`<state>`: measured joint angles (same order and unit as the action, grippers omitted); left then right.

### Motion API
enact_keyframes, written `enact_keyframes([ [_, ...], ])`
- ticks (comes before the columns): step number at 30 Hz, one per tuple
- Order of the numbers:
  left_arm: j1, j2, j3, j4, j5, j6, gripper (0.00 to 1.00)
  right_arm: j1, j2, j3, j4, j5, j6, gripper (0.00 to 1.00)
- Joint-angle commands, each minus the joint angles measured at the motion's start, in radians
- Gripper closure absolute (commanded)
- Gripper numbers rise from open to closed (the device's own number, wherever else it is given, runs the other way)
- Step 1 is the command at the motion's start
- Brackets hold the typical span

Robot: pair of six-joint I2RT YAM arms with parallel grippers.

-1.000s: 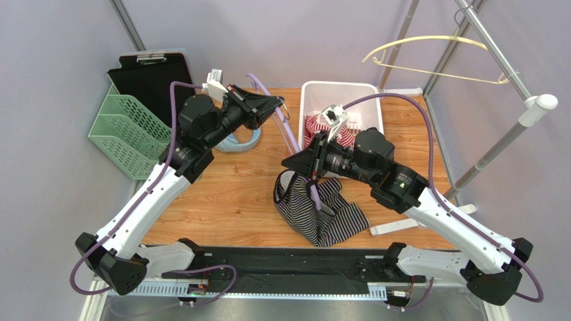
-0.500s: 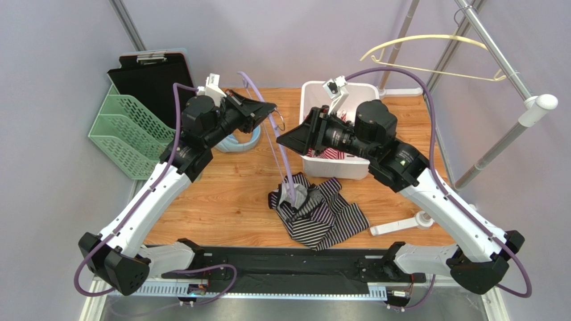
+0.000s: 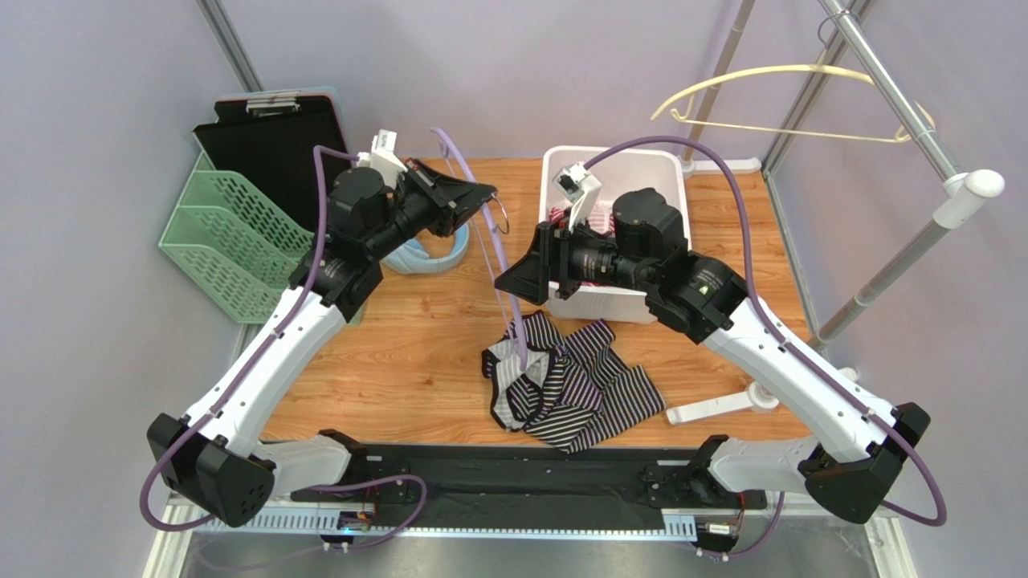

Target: Remove the tank top from the hanger

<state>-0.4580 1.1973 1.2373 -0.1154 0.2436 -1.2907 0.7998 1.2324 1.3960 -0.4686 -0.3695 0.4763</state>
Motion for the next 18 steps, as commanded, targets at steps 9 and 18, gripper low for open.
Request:
enact_keyframes([
  [9,0.007,-0.001,-0.024,0.195,0.247,0.002,1.00,-0.002,-0.019,-0.057,0.103,-0.107,-0.024,0.45],
  [18,0.008,-0.047,-0.024,0.186,0.255,0.019,1.00,-0.004,-0.071,-0.181,0.240,-0.203,0.088,0.59],
])
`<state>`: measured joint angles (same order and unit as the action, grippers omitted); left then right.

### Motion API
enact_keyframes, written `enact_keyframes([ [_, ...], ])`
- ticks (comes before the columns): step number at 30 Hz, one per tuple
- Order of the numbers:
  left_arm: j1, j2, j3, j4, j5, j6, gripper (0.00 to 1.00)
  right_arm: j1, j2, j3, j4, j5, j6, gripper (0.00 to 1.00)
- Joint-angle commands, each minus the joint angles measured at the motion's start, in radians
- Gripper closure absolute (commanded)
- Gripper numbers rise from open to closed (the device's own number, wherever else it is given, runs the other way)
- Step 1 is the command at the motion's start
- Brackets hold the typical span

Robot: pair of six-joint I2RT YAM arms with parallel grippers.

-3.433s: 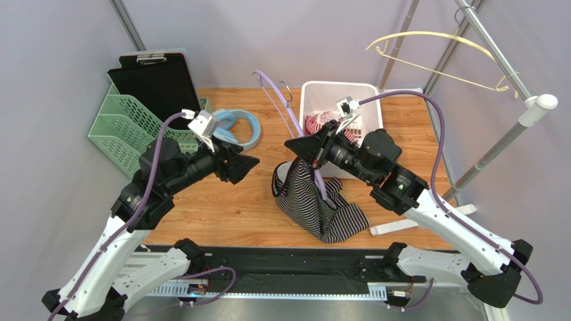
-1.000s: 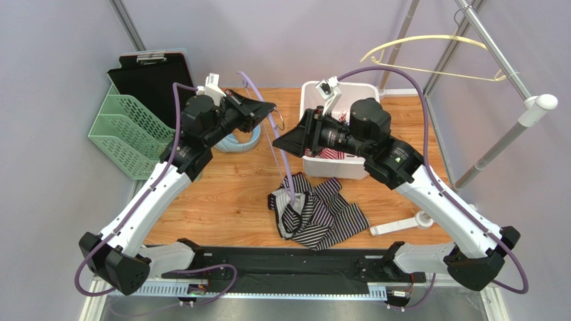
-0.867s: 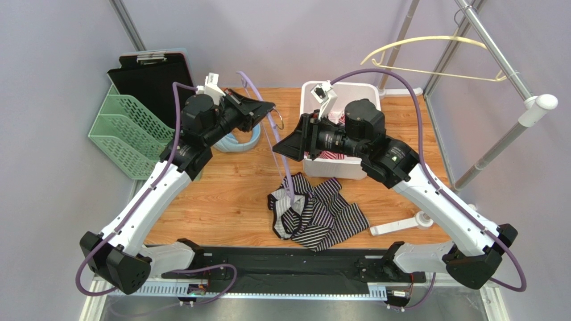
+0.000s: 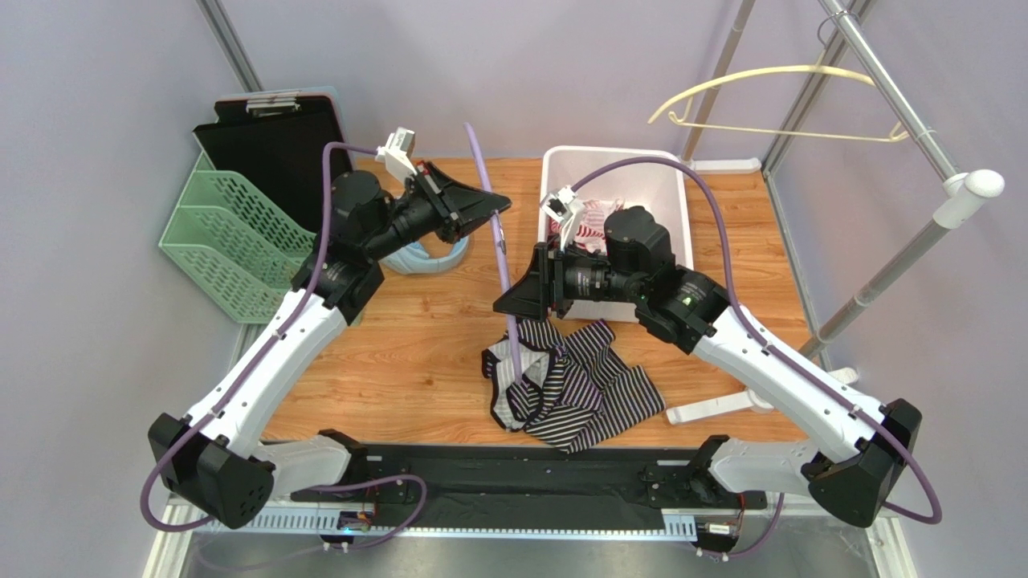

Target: Remove the tank top from the hanger

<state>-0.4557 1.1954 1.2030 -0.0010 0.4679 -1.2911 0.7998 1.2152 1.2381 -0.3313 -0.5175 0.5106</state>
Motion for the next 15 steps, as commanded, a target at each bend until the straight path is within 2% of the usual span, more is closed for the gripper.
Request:
enact_keyframes([
  [1,0.006,-0.046,0.013,0.064,0.029,0.022,1.00,-0.002,-0.069,-0.034,0.112,-0.067,0.065,0.59],
  [6,0.008,-0.045,0.014,0.075,0.020,-0.028,1.00,0.001,-0.160,-0.152,0.198,-0.113,0.086,0.52],
  [11,0.008,-0.036,-0.005,0.156,0.029,-0.105,1.00,0.004,-0.190,-0.238,0.296,-0.180,0.069,0.46],
  [15,0.008,-0.033,-0.002,0.171,0.040,-0.125,1.00,0.022,-0.180,-0.264,0.317,-0.202,0.043,0.45],
])
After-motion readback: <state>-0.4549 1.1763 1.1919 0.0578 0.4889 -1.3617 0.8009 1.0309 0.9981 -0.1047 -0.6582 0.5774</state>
